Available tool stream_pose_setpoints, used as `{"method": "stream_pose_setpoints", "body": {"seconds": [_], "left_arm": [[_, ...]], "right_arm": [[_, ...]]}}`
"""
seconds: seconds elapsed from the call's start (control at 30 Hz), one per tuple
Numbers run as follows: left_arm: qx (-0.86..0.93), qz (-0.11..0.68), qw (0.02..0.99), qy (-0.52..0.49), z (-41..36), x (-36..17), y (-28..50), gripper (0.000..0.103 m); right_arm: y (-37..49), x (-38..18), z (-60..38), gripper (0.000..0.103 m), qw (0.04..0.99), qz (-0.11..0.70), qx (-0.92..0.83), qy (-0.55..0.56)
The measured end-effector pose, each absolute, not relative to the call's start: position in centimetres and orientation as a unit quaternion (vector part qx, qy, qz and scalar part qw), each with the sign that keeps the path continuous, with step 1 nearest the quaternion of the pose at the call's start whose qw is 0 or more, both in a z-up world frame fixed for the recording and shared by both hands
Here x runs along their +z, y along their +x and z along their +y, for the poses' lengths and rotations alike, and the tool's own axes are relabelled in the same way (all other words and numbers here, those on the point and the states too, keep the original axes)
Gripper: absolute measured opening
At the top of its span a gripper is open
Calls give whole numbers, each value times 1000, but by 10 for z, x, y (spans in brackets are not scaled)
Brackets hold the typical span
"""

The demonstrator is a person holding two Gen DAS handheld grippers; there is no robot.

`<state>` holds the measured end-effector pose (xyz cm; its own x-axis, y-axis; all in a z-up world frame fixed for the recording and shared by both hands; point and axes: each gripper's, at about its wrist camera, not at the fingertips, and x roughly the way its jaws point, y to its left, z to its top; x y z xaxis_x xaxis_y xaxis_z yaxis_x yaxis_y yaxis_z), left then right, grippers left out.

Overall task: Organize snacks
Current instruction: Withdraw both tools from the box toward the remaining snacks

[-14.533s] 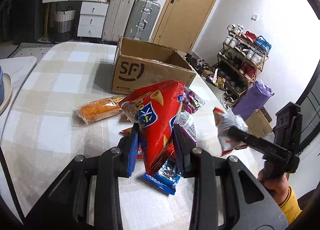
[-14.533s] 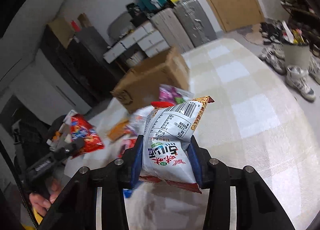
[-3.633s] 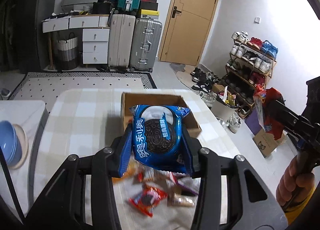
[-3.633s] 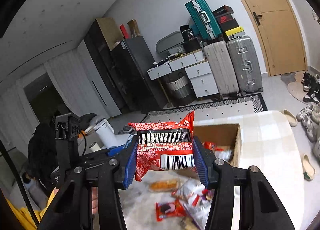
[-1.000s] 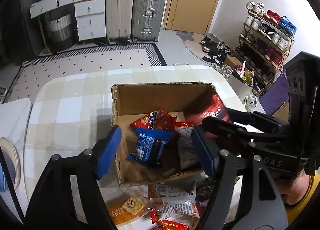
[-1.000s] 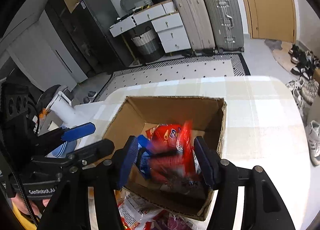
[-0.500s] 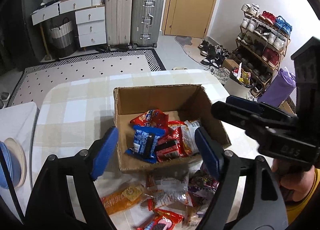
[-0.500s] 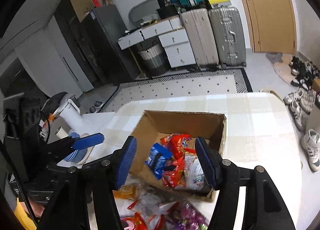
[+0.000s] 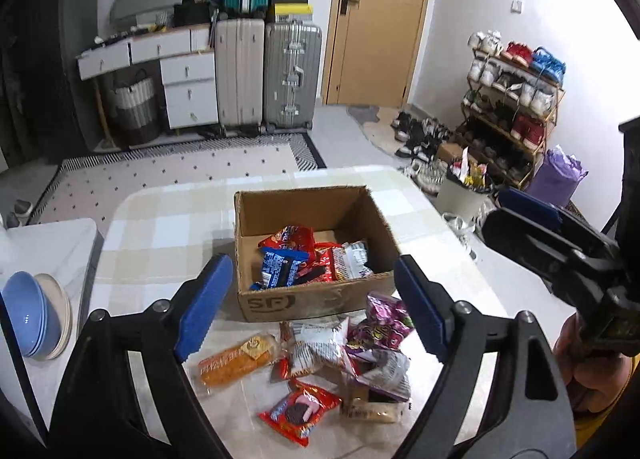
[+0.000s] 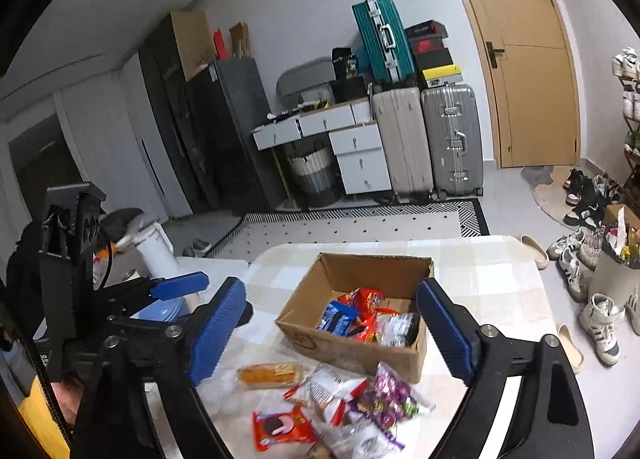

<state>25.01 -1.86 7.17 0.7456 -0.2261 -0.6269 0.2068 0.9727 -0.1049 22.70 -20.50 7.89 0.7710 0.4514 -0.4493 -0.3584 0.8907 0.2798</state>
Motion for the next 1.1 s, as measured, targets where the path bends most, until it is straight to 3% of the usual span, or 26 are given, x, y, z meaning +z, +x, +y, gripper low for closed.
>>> {"method": "stream_pose_setpoints", "body": {"seconds": [0.3,0.37,0.57,0.77,1.1], "left_arm": [[-112,285,952,-9,-15,94,156,91],[-104,274,956,-14,-11,95,136,103],[-92,240,966,-41,5,85,79,102],[-75,225,970,-56,26,52,38,102],[-76,304,946,-85,43,-33,43,102]], "right_arm": [[147,74,-216,102,940,230,231,105],[131,71,-215,102,942,226,228,96],[98,57,-213,102,944,208,232,107],[65,21,-212,102,946,206,221,113],[52,-31,-200,102,937,252,220,103]]}}
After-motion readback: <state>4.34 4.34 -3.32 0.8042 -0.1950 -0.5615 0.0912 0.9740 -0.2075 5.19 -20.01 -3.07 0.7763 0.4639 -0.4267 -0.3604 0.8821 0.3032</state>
